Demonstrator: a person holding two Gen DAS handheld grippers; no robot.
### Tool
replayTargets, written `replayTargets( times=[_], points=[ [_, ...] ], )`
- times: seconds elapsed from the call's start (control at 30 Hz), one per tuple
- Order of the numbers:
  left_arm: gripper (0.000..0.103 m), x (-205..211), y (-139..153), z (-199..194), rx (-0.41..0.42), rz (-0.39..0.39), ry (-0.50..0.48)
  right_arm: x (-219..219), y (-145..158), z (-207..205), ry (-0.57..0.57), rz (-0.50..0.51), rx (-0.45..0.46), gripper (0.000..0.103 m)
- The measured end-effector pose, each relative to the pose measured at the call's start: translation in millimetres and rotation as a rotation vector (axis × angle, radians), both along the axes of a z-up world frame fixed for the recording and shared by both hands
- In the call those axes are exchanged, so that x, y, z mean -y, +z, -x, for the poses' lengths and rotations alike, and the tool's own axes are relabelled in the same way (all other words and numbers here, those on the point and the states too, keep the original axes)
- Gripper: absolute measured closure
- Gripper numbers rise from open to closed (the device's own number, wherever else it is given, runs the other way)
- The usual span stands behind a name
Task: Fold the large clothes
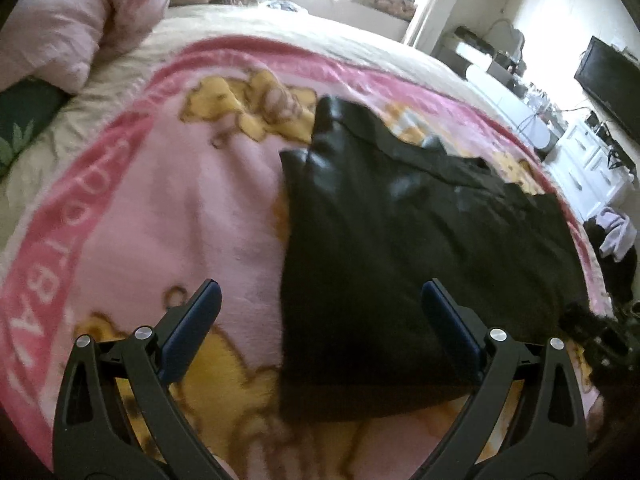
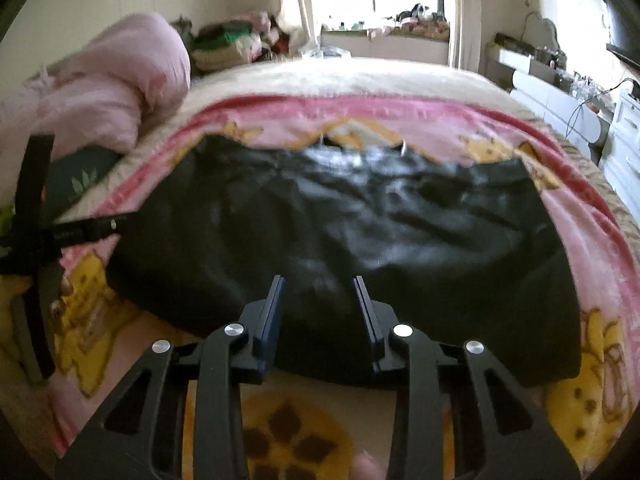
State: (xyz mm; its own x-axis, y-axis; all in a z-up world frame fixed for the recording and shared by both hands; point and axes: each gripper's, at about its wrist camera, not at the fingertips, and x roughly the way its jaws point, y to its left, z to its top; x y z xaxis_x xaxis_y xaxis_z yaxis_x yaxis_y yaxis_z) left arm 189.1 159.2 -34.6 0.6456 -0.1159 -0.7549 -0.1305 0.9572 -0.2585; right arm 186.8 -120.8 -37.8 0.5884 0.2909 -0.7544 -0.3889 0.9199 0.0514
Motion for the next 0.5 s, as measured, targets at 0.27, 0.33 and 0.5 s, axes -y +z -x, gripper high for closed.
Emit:
replayTargets(
  times=[0.27,0.33,0.5],
  points=[
    [0.009,9,-25,-21,-0.035,0.032,-0.033,6,-29,-13,0.001,-0.046,-0.095,0.071],
    [0.016,9,-28,-25,-0.032,0.054,-0.037,9,-19,-16,-0.003,-0.072,-0.11,0.071],
    [0.044,19,-20,-25,-0.014,0.048,-0.065,0,12,-35,-0.021,-0.103,-0.033,0.075]
  ],
)
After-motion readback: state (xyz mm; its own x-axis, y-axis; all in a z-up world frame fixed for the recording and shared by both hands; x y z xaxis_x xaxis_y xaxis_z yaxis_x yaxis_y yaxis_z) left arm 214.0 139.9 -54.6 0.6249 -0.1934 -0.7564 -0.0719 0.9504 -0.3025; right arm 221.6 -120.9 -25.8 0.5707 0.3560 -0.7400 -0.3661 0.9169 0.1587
